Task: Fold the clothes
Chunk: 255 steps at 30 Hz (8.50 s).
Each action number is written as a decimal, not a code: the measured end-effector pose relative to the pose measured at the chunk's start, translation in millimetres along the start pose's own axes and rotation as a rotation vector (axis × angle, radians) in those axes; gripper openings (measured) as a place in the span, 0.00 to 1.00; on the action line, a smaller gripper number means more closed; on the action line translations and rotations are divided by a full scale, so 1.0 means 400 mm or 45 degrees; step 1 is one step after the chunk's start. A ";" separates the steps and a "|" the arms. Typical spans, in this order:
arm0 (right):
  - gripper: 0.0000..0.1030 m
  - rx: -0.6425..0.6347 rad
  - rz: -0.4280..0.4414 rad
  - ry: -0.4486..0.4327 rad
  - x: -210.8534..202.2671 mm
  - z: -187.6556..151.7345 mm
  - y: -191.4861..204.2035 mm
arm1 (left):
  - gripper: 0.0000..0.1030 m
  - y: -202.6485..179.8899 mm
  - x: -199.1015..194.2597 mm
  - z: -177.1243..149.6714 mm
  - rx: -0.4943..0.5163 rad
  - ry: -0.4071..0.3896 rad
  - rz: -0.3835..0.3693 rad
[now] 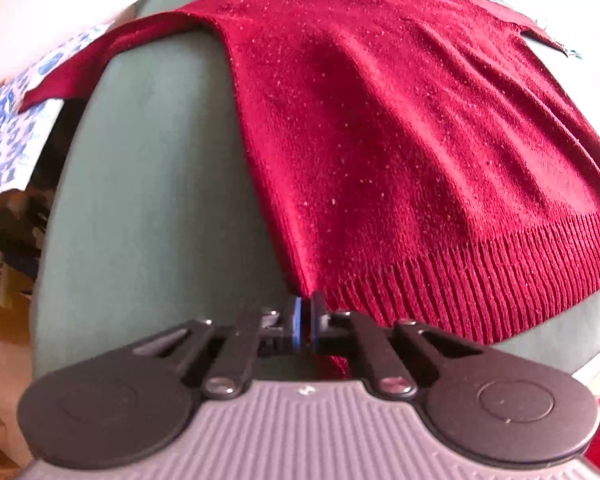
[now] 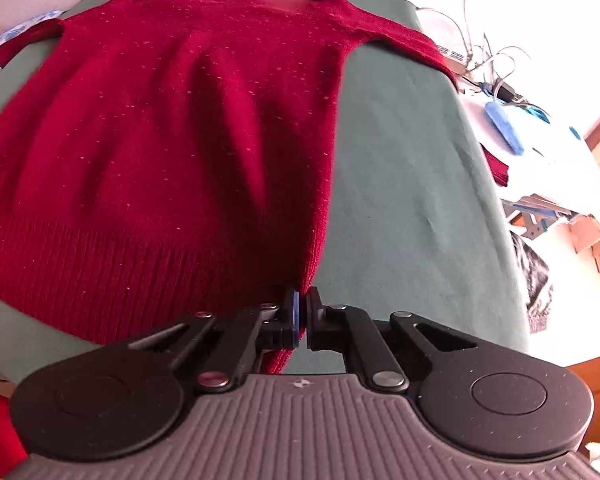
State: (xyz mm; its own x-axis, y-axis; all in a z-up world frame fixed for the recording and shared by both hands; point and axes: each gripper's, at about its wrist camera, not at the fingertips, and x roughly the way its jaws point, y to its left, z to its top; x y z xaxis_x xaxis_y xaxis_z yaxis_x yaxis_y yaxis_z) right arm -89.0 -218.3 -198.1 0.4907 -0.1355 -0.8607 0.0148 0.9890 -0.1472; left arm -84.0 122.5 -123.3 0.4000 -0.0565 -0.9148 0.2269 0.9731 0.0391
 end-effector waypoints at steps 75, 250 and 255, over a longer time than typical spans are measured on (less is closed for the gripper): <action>0.08 0.255 0.347 -0.145 0.142 0.408 -0.026 | 0.40 -0.107 0.178 0.377 0.230 -0.352 0.170; 0.38 1.022 -0.137 0.026 0.644 0.349 -0.762 | 0.96 -0.495 0.186 0.643 0.491 -0.548 -0.224; 0.18 0.969 -0.130 0.016 0.684 0.355 -0.743 | 0.96 -0.652 0.238 0.717 0.727 -0.561 -0.232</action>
State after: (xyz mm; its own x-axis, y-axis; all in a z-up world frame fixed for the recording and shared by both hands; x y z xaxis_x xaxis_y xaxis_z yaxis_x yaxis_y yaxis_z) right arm 164.7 -540.6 -320.5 0.4444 -0.2247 -0.8672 0.6577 0.7391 0.1456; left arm 149.5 -200.6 -105.1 0.6040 -0.4070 -0.6852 0.7016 0.6793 0.2149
